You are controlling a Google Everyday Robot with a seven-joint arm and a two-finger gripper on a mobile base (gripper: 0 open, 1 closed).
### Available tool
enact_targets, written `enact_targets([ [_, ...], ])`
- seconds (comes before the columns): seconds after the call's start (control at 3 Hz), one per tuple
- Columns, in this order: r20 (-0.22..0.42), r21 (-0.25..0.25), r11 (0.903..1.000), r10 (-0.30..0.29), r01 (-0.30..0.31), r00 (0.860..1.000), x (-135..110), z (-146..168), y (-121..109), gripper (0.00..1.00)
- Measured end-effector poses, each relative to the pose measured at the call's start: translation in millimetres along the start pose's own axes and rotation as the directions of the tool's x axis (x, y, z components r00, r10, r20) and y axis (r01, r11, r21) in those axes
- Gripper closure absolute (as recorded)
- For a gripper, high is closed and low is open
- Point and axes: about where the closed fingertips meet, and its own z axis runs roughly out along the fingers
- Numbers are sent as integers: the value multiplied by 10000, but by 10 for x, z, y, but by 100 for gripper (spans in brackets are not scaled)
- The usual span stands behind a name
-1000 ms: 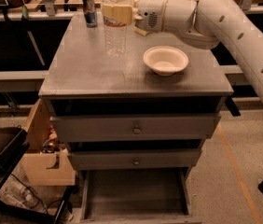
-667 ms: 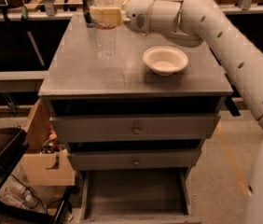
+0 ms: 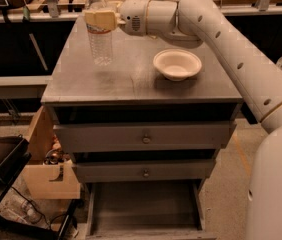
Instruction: Pick water bottle from bottom drawer and place on counter
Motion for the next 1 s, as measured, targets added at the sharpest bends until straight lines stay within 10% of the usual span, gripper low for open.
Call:
enact_targets([
  [1.0,-642,34,9948,-1015,1019,9928,339,408,-272,100],
])
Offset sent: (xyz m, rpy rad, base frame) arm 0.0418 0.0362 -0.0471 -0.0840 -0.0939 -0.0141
